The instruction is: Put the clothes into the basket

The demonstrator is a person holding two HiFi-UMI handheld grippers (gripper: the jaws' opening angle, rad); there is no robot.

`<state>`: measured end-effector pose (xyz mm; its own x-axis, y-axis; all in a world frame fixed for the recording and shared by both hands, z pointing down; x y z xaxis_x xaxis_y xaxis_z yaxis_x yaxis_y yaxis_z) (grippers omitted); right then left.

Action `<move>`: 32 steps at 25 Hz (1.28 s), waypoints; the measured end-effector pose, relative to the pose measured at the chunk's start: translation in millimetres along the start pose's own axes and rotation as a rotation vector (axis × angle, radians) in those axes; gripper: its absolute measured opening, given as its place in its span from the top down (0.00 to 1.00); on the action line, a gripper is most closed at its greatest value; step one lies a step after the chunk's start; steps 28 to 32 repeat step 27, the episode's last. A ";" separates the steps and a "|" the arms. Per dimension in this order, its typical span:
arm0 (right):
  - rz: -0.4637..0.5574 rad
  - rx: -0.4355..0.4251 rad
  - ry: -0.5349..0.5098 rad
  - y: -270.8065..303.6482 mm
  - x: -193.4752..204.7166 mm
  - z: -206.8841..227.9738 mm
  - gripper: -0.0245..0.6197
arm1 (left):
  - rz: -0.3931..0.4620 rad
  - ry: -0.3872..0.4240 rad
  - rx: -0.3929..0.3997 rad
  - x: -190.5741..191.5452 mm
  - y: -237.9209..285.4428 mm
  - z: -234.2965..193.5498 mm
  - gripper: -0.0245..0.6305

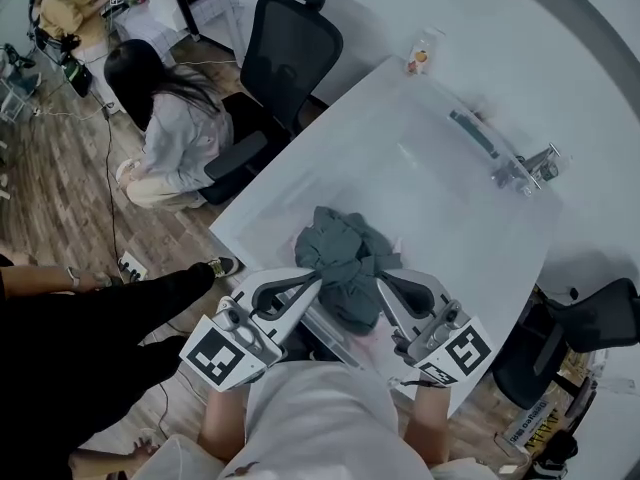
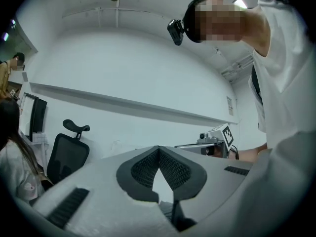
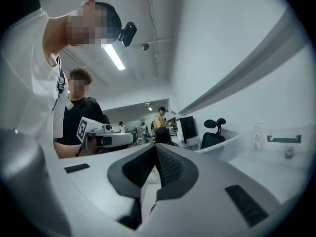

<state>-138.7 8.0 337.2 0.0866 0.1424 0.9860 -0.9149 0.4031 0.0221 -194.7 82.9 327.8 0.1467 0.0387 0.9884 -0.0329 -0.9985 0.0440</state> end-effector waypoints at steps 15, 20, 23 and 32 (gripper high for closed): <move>0.035 0.047 -0.012 -26.0 -7.1 -7.1 0.96 | 0.013 0.020 0.034 -9.3 3.4 25.8 0.95; 0.031 0.058 -0.015 -32.6 -6.5 -7.9 0.96 | 0.015 0.026 0.044 -9.9 6.1 31.9 0.95; 0.028 0.062 -0.019 -35.7 -5.6 -9.1 0.96 | 0.034 0.039 0.049 -13.8 7.9 35.1 0.95; 0.020 0.067 -0.020 -39.1 -3.1 -11.3 0.96 | 0.066 0.057 0.050 -15.9 7.1 37.9 0.95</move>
Point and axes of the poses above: the fingertips, and each gripper's own axes: y forward along the fingers, z to its right, x out of its underside, the point moved 1 cm from there along -y, backward along the fingers, and after that the axes turned 7 degrees about -x, right-handed, at the moved point
